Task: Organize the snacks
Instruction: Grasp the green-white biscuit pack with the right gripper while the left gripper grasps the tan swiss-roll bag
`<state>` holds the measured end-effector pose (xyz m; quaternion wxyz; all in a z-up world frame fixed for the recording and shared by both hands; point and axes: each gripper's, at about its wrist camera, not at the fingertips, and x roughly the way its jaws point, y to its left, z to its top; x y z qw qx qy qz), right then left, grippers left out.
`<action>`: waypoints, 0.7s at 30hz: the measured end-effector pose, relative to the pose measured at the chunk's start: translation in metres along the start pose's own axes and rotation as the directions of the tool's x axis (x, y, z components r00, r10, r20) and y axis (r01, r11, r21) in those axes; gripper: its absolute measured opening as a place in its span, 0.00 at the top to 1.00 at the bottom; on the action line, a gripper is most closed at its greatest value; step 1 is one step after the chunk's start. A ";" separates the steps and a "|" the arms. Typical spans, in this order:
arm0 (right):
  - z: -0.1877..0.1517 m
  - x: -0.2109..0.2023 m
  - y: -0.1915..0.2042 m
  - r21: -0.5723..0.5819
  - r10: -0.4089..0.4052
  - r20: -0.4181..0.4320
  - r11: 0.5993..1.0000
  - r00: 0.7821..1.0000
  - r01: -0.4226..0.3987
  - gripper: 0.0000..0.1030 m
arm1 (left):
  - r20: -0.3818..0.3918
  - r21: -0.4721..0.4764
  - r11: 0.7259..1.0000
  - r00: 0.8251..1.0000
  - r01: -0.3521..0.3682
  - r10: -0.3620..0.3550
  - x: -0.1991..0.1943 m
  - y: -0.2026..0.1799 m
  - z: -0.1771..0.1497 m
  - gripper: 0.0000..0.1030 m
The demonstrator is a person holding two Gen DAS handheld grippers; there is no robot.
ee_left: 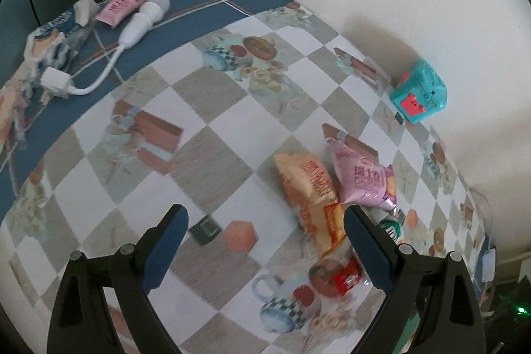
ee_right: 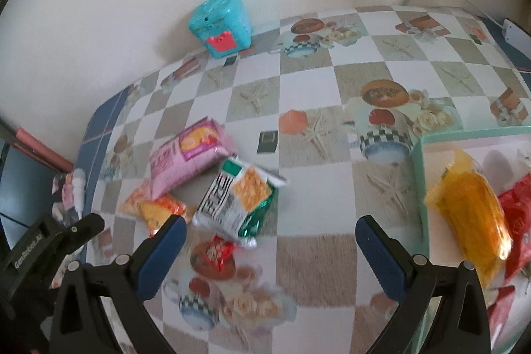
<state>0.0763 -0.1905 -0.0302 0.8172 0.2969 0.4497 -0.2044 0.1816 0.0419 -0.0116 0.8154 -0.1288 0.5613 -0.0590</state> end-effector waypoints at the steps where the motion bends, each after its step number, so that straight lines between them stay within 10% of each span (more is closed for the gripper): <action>1: 0.001 0.002 0.000 0.005 0.005 0.001 1.000 1.000 -0.005 0.00 | -0.003 -0.002 1.000 1.000 0.010 -0.010 0.003 -0.002 0.001 0.08; 21: 0.000 0.056 0.034 -0.148 -0.091 0.027 0.984 0.996 0.094 0.00 | -0.031 0.094 0.995 0.999 -0.022 0.025 0.059 -0.039 -0.003 0.08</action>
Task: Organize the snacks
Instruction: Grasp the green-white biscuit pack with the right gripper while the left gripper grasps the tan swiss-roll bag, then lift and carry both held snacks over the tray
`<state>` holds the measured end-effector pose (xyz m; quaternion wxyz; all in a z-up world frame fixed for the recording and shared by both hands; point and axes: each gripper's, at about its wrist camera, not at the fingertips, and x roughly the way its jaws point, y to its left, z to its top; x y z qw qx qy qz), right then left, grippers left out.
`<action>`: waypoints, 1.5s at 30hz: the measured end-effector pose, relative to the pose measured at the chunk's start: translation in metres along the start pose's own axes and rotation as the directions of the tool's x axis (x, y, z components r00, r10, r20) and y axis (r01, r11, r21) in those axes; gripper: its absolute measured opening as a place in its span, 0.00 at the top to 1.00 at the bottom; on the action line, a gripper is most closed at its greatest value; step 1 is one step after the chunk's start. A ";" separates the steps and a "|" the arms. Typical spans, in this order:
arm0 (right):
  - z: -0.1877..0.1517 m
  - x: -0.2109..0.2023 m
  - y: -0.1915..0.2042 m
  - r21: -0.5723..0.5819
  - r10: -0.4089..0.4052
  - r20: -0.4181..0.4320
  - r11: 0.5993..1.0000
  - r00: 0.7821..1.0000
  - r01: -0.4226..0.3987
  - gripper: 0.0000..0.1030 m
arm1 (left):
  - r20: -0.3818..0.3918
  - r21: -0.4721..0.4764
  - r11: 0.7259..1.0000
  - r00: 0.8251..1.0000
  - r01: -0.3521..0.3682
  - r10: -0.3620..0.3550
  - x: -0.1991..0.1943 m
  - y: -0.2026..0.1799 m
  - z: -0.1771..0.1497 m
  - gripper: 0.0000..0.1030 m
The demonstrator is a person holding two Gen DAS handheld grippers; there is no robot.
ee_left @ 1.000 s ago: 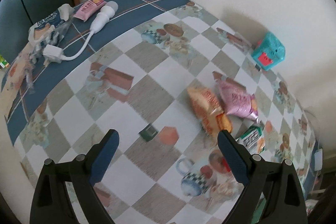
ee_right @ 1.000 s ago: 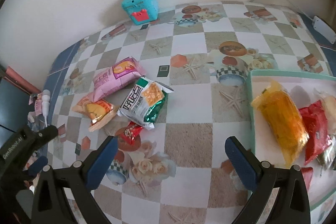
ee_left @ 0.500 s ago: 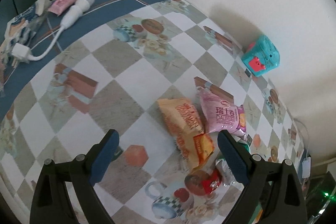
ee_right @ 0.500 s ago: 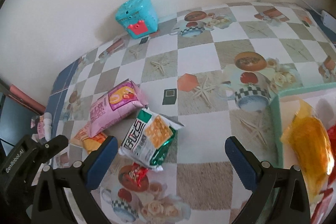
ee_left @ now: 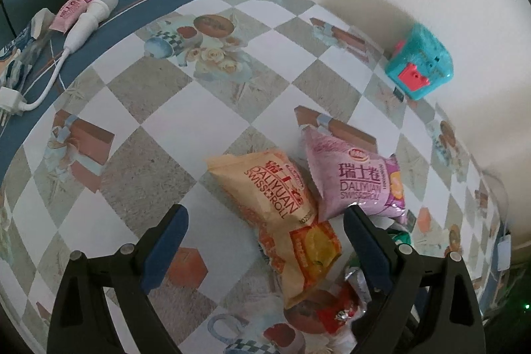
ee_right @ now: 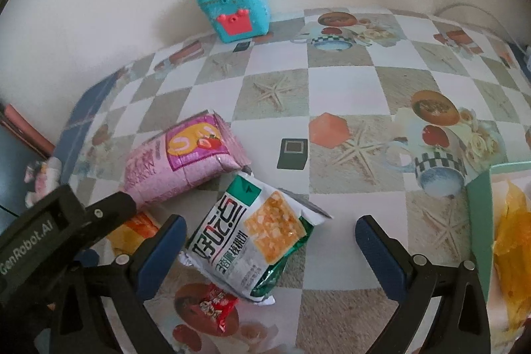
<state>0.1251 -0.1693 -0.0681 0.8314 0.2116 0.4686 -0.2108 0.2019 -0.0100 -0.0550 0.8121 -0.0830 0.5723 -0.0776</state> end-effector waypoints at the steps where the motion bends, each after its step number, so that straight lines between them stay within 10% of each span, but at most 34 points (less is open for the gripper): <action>1: -0.001 0.001 0.002 -0.013 -0.005 0.002 1.000 1.000 0.005 0.00 | -0.002 0.003 1.000 1.000 -0.002 0.002 0.002 0.000 0.000 0.08; 8: -0.002 0.002 0.003 -0.036 -0.058 0.013 0.998 0.998 0.059 0.00 | -0.022 -0.002 0.999 0.999 -0.041 0.041 0.006 0.004 -0.001 0.10; 18: 0.000 -0.007 -0.002 -0.049 -0.090 0.019 0.995 0.996 0.091 0.42 | -0.019 -0.007 1.000 1.000 -0.006 0.006 -0.006 0.002 -0.002 0.60; 45: -0.008 -0.111 -0.031 0.068 -0.043 -0.015 0.997 0.999 0.044 0.48 | 0.052 -0.032 0.999 0.998 -0.025 0.026 -0.101 0.022 -0.034 0.64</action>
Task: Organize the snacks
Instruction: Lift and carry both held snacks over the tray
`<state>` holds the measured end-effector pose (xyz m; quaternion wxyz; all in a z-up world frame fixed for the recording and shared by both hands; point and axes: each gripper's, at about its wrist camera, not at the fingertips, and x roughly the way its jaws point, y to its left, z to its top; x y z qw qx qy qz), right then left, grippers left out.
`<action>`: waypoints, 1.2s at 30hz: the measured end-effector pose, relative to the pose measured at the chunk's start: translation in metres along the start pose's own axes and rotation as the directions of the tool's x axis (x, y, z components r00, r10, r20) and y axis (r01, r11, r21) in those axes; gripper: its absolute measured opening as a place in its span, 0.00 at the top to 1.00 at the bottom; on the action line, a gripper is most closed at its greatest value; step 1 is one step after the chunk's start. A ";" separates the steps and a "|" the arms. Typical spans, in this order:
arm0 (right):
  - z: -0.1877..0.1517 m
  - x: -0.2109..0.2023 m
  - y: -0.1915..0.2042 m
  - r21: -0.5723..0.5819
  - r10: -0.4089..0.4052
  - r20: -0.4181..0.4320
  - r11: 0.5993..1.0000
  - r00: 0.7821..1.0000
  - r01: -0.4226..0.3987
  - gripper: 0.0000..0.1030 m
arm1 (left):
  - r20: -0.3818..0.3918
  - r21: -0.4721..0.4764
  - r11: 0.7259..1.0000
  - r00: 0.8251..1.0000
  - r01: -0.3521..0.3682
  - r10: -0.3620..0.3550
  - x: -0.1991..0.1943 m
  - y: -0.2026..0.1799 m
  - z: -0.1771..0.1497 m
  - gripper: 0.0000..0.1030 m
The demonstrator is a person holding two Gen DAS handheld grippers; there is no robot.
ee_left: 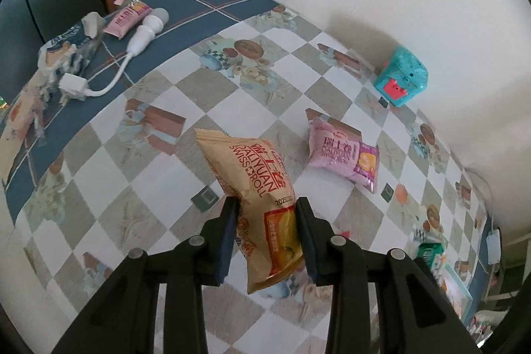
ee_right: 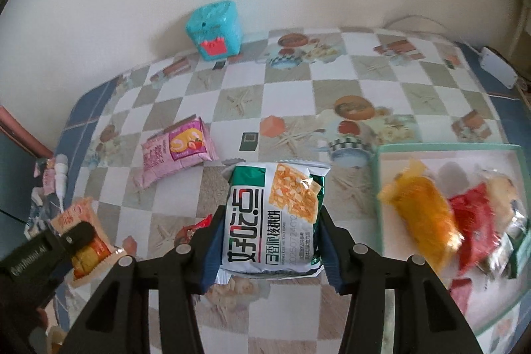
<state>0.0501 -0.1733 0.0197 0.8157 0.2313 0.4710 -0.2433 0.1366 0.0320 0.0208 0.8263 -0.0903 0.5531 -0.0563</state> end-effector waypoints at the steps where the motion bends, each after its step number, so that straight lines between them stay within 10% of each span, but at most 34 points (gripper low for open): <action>1: -0.001 -0.004 -0.002 0.003 0.003 0.002 1.000 1.000 -0.003 0.48 | 0.001 0.003 1.000 1.000 -0.002 0.002 -0.002 0.000 -0.003 0.64; 36: -0.032 -0.082 -0.139 0.286 -0.040 0.030 0.958 0.999 0.030 0.48 | 0.022 0.254 0.960 0.991 0.122 -0.132 -0.063 -0.093 -0.088 0.64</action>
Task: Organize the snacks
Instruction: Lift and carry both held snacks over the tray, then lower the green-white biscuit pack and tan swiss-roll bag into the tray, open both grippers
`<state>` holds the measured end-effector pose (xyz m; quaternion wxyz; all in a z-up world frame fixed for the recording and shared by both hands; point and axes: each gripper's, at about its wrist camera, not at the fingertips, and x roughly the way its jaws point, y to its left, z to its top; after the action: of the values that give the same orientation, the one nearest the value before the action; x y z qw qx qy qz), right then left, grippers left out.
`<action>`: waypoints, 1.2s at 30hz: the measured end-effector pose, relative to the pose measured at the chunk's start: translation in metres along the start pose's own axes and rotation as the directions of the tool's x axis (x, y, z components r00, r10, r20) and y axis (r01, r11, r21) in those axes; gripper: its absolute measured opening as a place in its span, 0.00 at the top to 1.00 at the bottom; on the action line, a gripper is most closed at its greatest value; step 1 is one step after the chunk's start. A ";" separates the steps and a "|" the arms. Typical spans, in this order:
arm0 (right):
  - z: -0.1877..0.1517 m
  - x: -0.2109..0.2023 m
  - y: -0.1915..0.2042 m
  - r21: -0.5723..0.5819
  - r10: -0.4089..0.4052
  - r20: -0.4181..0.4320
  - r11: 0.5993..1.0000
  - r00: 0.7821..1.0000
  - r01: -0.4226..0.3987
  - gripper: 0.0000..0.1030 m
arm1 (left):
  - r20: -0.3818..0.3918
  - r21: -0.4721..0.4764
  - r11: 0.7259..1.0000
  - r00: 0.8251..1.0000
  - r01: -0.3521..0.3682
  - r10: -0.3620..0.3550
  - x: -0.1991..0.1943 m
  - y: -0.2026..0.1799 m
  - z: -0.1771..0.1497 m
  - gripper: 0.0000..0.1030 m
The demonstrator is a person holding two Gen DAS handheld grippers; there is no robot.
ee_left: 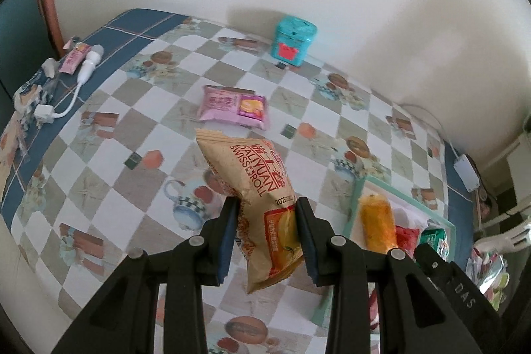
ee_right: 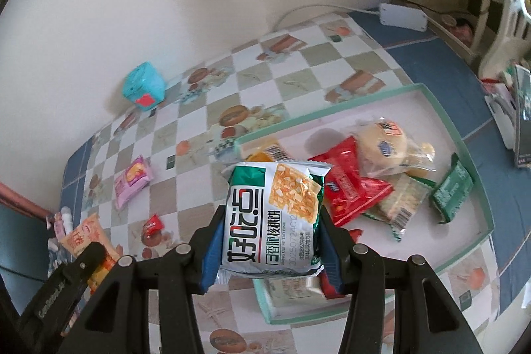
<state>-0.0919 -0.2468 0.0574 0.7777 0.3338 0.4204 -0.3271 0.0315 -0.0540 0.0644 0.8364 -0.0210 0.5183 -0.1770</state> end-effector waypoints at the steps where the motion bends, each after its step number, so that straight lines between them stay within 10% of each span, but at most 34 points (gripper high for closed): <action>1: 0.001 -0.001 -0.005 0.013 -0.002 0.001 1.000 1.000 0.002 0.48 | 0.000 0.008 1.000 1.000 0.003 -0.003 0.000 -0.004 -0.001 0.64; 16: 0.017 -0.010 -0.081 0.184 -0.120 0.025 0.976 0.992 0.113 0.48 | -0.046 0.175 0.982 0.997 0.077 -0.070 -0.001 -0.072 -0.027 0.64; 36: 0.020 -0.008 -0.157 0.382 -0.181 -0.017 0.908 0.983 0.174 0.47 | -0.173 0.437 0.884 0.980 0.164 -0.097 0.018 -0.165 -0.089 0.64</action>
<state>-0.2107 -0.3489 0.0345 0.6689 0.4359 0.3698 -0.4752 -0.0850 -0.2013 0.0441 0.7646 0.1507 0.5206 -0.3488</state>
